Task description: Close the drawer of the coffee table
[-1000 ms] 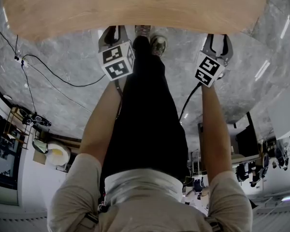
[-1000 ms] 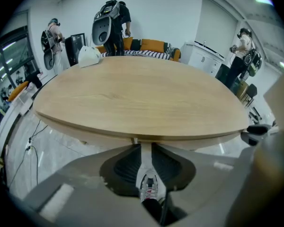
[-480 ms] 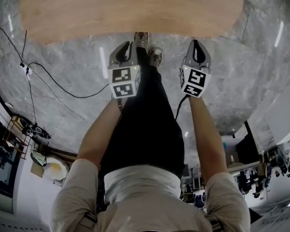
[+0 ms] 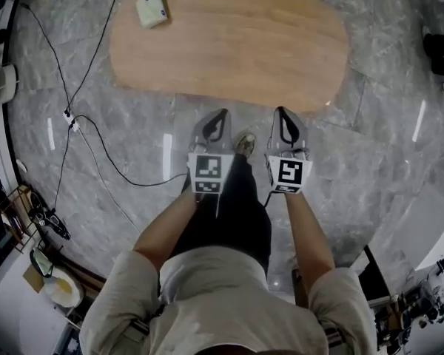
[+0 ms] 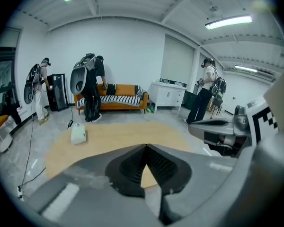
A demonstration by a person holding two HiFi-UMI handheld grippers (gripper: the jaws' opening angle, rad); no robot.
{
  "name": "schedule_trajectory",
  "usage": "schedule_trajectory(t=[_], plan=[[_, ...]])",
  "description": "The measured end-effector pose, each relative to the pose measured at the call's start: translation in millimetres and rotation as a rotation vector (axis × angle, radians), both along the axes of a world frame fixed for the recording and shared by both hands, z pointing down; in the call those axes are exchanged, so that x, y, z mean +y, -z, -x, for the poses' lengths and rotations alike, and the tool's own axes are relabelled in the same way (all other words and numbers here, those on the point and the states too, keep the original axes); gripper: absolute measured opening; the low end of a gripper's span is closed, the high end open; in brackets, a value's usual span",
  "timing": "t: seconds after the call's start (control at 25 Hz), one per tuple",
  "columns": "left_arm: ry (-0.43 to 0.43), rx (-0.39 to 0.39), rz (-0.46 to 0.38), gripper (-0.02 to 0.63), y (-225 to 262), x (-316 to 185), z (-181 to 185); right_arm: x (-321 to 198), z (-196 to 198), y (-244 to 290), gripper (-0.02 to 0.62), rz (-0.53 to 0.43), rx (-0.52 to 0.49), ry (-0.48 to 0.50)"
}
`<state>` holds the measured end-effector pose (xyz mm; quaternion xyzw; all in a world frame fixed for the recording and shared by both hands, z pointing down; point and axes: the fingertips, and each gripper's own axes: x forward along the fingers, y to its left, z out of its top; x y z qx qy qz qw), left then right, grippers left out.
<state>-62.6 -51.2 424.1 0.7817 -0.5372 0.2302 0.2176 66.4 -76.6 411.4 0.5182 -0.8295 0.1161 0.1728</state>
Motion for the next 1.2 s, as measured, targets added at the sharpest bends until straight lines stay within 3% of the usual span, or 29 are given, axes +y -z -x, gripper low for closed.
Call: schedule_trajectory(t=[0.24, 0.44, 0.64, 0.8, 1.0, 1.2], plan=[[-0.05, 0.054, -0.09, 0.021, 95.9, -0.9, 10.3, 16.8, 40.2, 118.5, 0.008, -0.142, -0.007, 0.075], [-0.177, 0.141, -0.265, 0.021, 193.5, -5.5, -22.6, 31.8, 41.8, 227.4, 0.007, -0.333, -0.056, -0.048], [-0.284, 0.261, -0.426, 0.021, 283.4, 7.0, -46.9, 47.0, 29.3, 286.0, 0.006, -0.401, -0.006, -0.132], [-0.368, 0.217, -0.468, 0.021, 308.4, 24.7, -41.2, 66.0, 19.5, 324.7, 0.006, -0.451, 0.054, -0.18], [-0.332, 0.238, -0.535, 0.021, 355.4, 25.5, -30.1, 76.1, 4.2, 372.6, 0.006, -0.509, 0.064, -0.274], [-0.351, 0.222, -0.594, 0.021, 378.9, 28.0, -33.0, 83.0, 8.1, 392.9, 0.006, -0.533, 0.078, -0.283]])
